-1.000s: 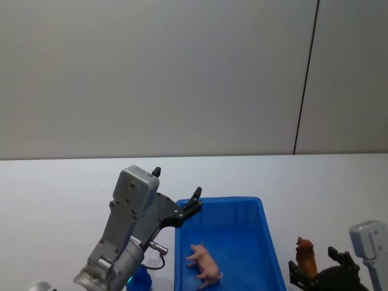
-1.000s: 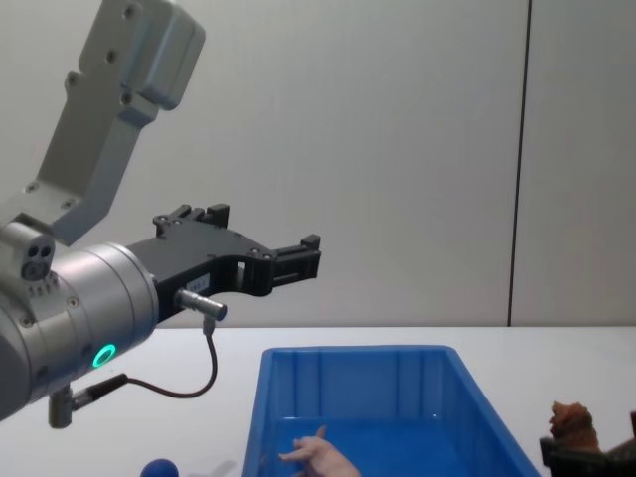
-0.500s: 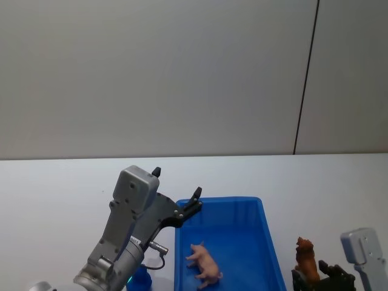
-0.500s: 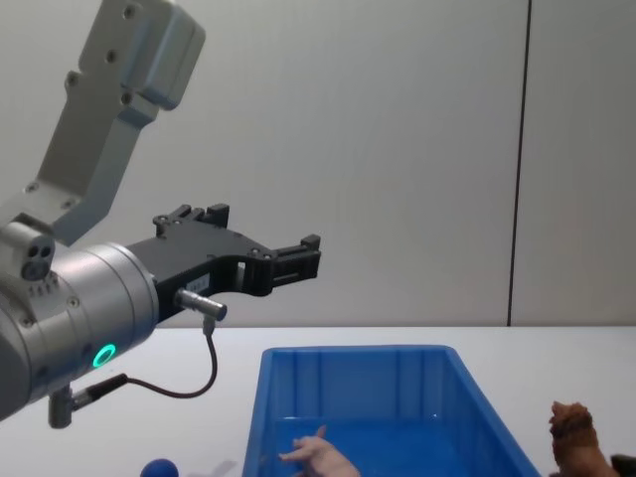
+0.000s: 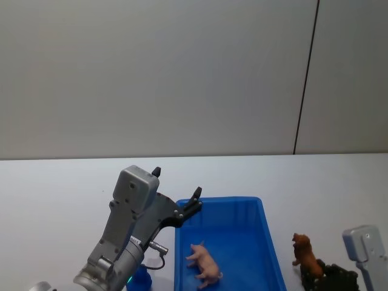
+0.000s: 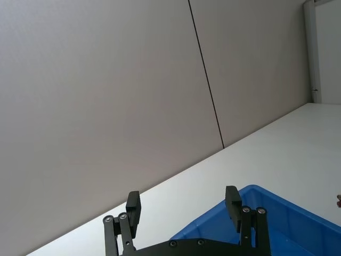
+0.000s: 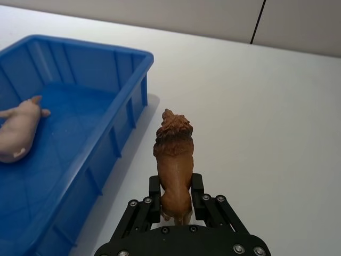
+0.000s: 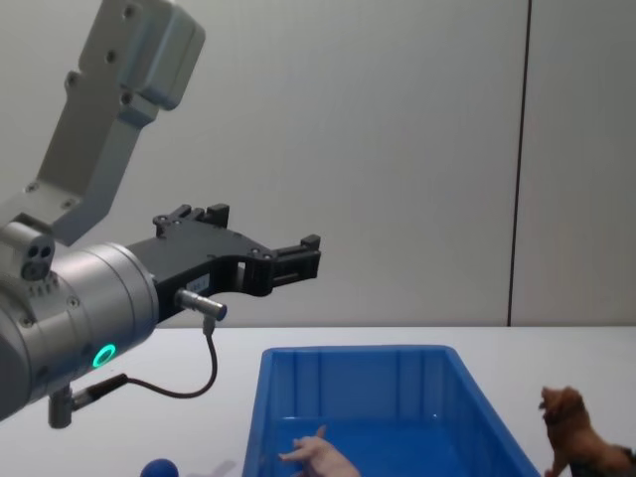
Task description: Pick up the two dolls from the table and place them into the box.
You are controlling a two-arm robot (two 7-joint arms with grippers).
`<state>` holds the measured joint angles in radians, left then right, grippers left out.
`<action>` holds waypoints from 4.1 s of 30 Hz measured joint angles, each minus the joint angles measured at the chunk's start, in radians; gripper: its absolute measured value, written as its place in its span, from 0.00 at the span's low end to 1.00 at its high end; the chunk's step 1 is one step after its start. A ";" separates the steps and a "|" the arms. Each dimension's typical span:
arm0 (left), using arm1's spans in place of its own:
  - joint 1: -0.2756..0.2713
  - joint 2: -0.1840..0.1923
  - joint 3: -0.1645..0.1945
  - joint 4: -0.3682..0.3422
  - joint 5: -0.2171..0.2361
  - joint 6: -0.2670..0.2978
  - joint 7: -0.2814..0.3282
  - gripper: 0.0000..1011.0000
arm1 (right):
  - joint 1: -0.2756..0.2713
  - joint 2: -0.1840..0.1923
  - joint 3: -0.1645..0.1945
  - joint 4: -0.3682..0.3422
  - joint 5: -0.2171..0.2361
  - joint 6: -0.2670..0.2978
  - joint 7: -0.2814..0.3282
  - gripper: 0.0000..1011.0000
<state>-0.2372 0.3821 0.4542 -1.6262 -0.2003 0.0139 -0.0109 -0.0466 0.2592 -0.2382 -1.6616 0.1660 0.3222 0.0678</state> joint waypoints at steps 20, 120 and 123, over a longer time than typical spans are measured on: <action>0.000 0.000 0.000 0.000 0.000 0.000 0.000 0.99 | 0.020 0.011 0.015 -0.104 -0.016 -0.073 0.050 0.32; 0.146 0.127 -0.063 -0.138 -0.205 0.223 0.076 0.99 | 0.046 -0.011 0.033 -0.107 0.061 -0.109 -0.030 0.99; 0.160 0.135 -0.068 -0.138 -0.226 0.227 0.077 0.99 | 0.046 -0.010 0.034 -0.107 0.061 -0.109 -0.030 0.99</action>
<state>-0.0774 0.5176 0.3866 -1.7642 -0.4263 0.2414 0.0663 -0.0006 0.2488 -0.2046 -1.7687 0.2274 0.2134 0.0376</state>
